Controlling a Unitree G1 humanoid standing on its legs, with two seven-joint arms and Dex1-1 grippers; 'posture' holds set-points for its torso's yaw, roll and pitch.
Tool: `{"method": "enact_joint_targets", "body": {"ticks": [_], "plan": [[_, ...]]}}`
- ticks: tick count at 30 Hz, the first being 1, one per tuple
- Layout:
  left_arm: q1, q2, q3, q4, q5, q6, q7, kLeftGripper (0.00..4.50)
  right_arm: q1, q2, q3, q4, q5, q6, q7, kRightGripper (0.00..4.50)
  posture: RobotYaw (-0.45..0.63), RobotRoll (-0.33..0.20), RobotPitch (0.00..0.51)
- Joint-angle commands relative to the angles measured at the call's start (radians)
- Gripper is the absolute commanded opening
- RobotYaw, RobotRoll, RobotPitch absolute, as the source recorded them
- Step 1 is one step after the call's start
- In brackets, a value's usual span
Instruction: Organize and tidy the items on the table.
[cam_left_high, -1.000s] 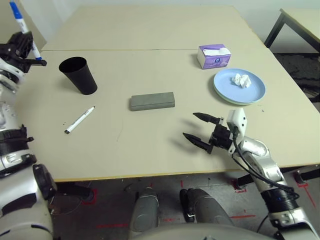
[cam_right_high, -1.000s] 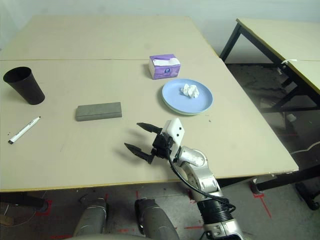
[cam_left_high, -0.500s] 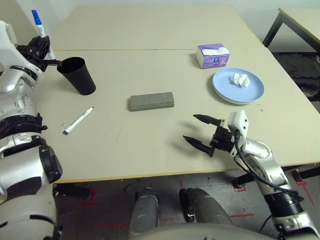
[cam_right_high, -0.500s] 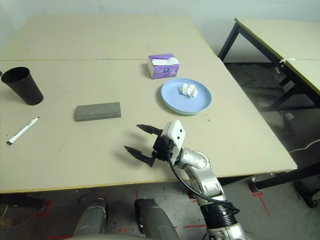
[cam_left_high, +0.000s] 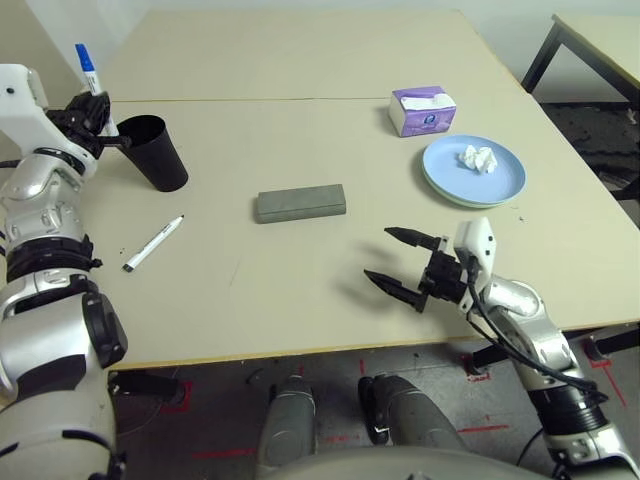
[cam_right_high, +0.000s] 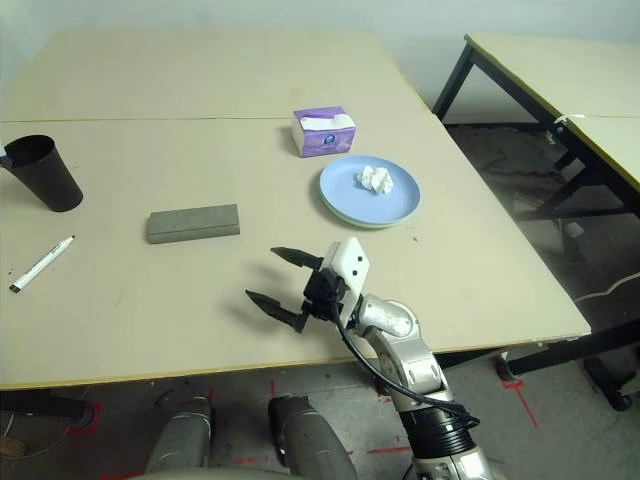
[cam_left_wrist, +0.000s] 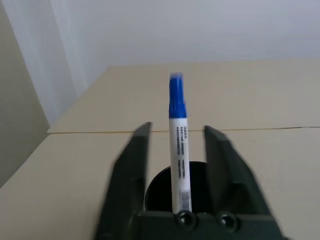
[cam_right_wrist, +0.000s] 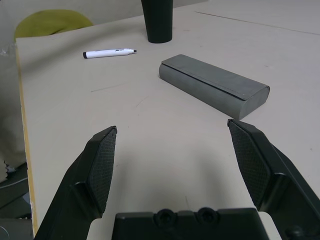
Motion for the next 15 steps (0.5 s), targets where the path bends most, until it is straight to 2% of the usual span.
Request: {"method": "enact_joint_targets", "body": {"ticks": [1,5,15], "plan": [[0.015,-0.005,0.005,0.016,-0.002,-0.01,0.002,3.23,-0.003,0.002,0.006,-0.021,0.006,0.017,-0.006,4.5,-0.03,0.0,0.162],[0.013,-0.003,0.007,0.014,-0.004,-0.008,0.006,4.43,-0.003,0.002,0.008,-0.019,0.005,0.014,-0.005,4.5,-0.03,0.0,0.163],[0.011,0.009,0.01,0.005,-0.006,-0.004,0.012,4.47,-0.007,0.014,0.017,-0.01,0.004,0.01,-0.005,4.5,-0.03,0.0,0.16]]}}
